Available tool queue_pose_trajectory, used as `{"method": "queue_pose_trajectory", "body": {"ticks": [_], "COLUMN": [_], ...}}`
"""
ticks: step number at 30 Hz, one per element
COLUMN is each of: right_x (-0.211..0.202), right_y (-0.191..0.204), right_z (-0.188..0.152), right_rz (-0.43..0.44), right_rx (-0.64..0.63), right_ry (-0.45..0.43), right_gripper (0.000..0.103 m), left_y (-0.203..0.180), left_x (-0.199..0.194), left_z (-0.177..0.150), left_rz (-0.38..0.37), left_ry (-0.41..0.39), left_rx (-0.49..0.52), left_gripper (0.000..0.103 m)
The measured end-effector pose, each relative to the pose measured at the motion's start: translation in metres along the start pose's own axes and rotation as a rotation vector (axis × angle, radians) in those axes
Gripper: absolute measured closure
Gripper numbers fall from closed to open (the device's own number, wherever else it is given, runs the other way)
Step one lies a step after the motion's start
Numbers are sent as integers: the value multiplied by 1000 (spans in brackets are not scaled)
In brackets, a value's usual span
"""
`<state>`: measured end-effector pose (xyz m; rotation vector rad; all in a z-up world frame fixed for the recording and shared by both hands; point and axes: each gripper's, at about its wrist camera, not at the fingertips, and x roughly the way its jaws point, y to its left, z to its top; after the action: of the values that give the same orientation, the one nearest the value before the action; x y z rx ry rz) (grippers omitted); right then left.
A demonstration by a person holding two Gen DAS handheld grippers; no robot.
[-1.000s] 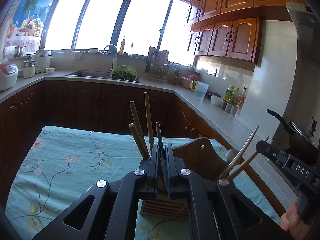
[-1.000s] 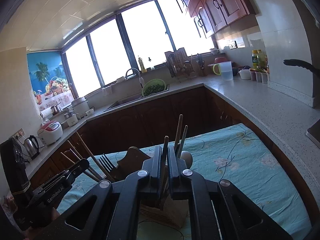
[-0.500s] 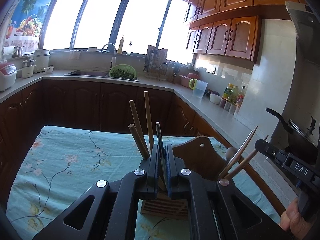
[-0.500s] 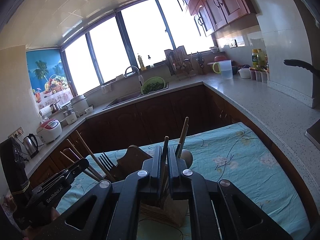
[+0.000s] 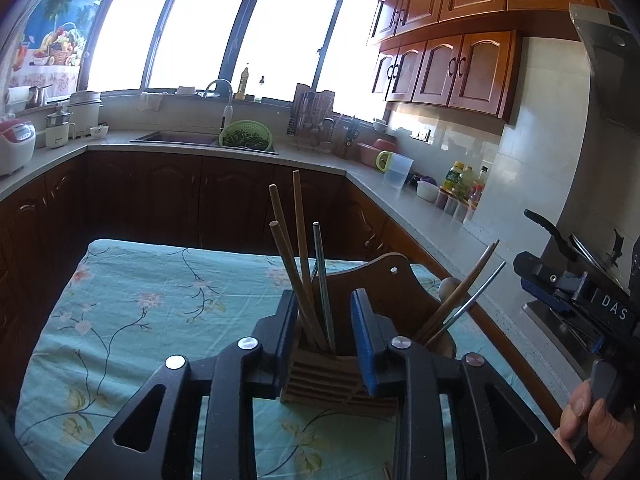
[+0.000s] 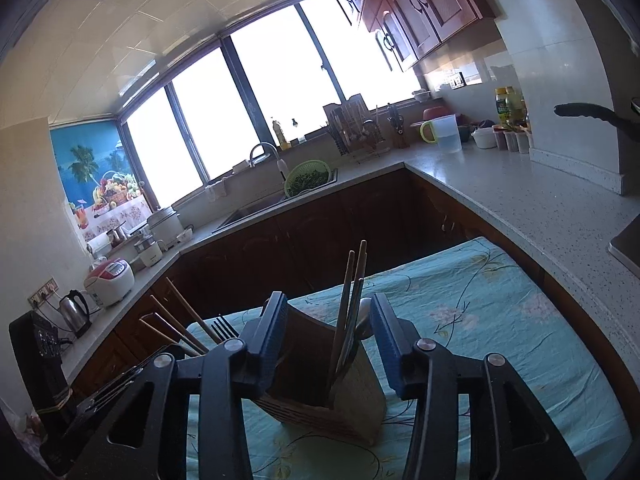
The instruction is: Organize utensils
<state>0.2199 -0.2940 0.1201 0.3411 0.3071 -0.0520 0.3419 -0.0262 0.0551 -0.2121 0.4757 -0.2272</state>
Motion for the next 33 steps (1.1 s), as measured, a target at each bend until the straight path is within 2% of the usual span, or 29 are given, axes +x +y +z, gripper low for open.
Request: {"method": "queue_pose_trajectory", "body": {"ticks": [1,3,6,7,8,11,14,23,33], "right_x": [-4,-13,-22,-24,-25,-34,-47,-77,-113], "right_y": [0,-1,-4,-5,-6,-6,-8,-15,-14], "right_z": [0,0,-4,-7,-10,-26,-47,-127,-164], "right_rz": [4,10,19,26,35,63,62,63,55], "right_rx": [7,17,29,36,47,67,67,84,66], "right_ry": [-9,-30,-33,-24,-12,9,21,139,154], "right_gripper": [47,33,30,28,23,14,10,9,9], "left_y": [2,7,12,14,14,16,19,23,30], "left_x": [-6,-19,-35,-41,-47,-66,-86,-142,-192], "left_z": [-3,-11,-26,-31,-36,-54,-72,-110,-138], "left_rz": [5,8,30,45,64,116,125,143,172], "left_ry": [-6,-11,-1,3,5,13,32,101,136], "left_rx": [-5,-22,-43,-46,-46,-41,-63,-114,-110], "left_gripper": [58,52,46,41,35,26,25,24,24]}}
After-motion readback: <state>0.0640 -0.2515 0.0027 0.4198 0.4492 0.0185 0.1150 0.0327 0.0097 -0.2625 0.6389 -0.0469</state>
